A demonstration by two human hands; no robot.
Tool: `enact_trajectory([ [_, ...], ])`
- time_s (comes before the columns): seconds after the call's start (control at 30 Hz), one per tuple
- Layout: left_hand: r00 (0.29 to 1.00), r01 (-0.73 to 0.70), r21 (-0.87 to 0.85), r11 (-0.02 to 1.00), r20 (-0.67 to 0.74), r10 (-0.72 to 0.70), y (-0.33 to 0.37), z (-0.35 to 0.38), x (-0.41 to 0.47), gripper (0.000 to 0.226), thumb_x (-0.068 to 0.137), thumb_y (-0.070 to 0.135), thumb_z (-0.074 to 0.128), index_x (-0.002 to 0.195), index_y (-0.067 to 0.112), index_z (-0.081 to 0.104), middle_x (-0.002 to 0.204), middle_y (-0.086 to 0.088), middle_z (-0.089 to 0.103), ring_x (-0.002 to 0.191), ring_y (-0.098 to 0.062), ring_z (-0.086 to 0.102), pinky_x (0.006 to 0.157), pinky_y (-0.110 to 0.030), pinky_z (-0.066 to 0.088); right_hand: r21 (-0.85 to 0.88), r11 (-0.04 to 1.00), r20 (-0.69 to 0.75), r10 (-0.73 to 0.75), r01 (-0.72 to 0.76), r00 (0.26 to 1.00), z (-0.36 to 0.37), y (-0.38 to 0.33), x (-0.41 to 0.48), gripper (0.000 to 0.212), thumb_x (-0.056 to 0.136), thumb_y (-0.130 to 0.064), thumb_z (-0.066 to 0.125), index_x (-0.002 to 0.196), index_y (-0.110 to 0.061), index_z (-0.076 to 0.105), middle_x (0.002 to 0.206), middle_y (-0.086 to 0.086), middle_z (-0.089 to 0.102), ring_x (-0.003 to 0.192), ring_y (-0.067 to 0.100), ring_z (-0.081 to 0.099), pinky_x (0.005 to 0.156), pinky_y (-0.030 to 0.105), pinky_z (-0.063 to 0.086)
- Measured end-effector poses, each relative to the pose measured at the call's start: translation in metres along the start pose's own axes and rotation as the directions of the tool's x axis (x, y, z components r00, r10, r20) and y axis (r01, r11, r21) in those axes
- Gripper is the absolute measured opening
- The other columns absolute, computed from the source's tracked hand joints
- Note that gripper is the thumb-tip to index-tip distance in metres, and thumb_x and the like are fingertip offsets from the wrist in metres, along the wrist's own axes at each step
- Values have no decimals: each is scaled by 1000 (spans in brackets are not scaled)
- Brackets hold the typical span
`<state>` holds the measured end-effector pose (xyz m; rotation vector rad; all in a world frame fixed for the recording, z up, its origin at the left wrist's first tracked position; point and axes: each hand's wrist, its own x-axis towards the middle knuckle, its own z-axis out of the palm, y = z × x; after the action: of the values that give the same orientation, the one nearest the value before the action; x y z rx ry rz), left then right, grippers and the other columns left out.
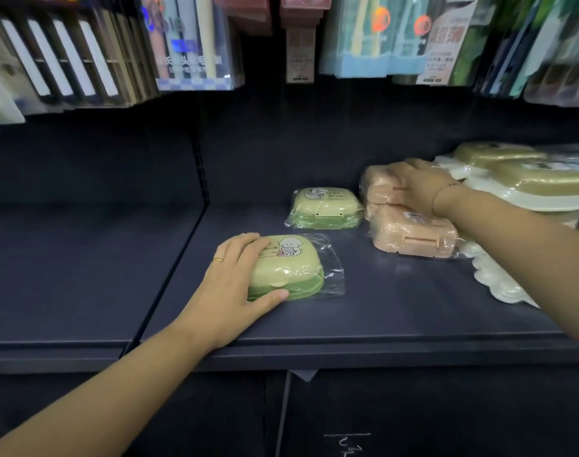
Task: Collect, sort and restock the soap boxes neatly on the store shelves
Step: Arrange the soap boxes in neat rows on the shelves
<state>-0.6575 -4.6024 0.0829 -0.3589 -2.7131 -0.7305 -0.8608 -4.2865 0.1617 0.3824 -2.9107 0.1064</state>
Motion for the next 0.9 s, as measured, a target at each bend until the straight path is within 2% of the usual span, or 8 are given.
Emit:
enact_trajectory([
  [0.1, 1000, 12, -39, 999, 3, -11, 2, -1, -2, 79, 82, 58, 61, 149, 30, 28, 149, 22, 18, 138, 7, 11, 112, -24, 26, 309, 925, -67, -213, 224, 975, -10, -57, -38, 76, 86, -27, 71, 149, -15, 31, 152, 7, 34, 140, 25, 34, 115, 30, 24],
  [0.17, 1000, 7, -69, 998, 28, -5, 2, -1, -2, 85, 80, 64, 61, 150, 30, 26, 150, 23, 17, 140, 3, 17, 112, -24, 27, 484, 809, 61, -410, 332, 910, -11, -104, -77, 88, 79, -35, 78, 150, -18, 28, 151, -6, 33, 139, 11, 31, 115, 23, 23],
  [0.27, 998, 3, -141, 990, 62, 6, 5, -2, -3, 104, 69, 80, 55, 152, 30, 19, 151, 27, 11, 138, 3, 24, 109, -23, 30, 349, 833, 229, -521, 430, 823, 9, -143, -109, 109, 68, -56, 79, 153, -28, 17, 155, -11, 24, 140, 10, 24, 117, 30, 21],
  [0.43, 992, 81, -129, 988, 103, -68, 5, -3, -3, 121, 61, 88, 52, 155, 33, -1, 158, 24, 0, 145, -5, 16, 117, -34, 29, 239, 882, 185, -452, 406, 873, 17, -145, -97, 109, 65, -58, 79, 152, -31, 19, 151, -4, 32, 137, 20, 31, 113, 33, 28],
  [0.57, 980, 150, 30, 988, 130, -153, 7, -2, 0, 118, 66, 85, 40, 155, 25, -9, 163, 12, -3, 148, -7, 3, 123, -32, 6, 164, 926, 62, -353, 340, 933, -3, -120, -69, 107, 60, -59, 81, 149, -30, 29, 147, -1, 41, 132, 24, 39, 108, 34, 32],
  [0.73, 951, 130, 223, 966, 247, -185, 2, 1, 6, 103, 70, 85, 22, 155, 26, 20, 162, 9, 17, 149, -11, 8, 122, -33, 2, 178, 945, -130, -252, 273, 959, -16, -88, -18, 104, 60, -54, 83, 146, -23, 34, 143, 8, 43, 130, 32, 39, 110, 43, 32],
  [0.83, 951, 110, 242, 964, 256, -173, 0, 2, 7, 96, 73, 82, 22, 153, 29, 26, 161, 11, 18, 149, -9, 8, 122, -33, 3, 170, 952, -79, -246, 256, 966, -8, -89, 0, 100, 67, -46, 83, 148, -22, 30, 148, 7, 40, 135, 29, 37, 114, 41, 27],
  [0.9, 951, 111, 238, 965, 256, -172, 0, 1, 6, 94, 75, 82, 24, 153, 30, 27, 161, 11, 18, 149, -8, 8, 122, -32, 3, 117, 958, -1, -262, 260, 965, 2, -94, 7, 97, 71, -44, 81, 149, -23, 27, 151, 4, 36, 140, 24, 32, 119, 42, 14],
])
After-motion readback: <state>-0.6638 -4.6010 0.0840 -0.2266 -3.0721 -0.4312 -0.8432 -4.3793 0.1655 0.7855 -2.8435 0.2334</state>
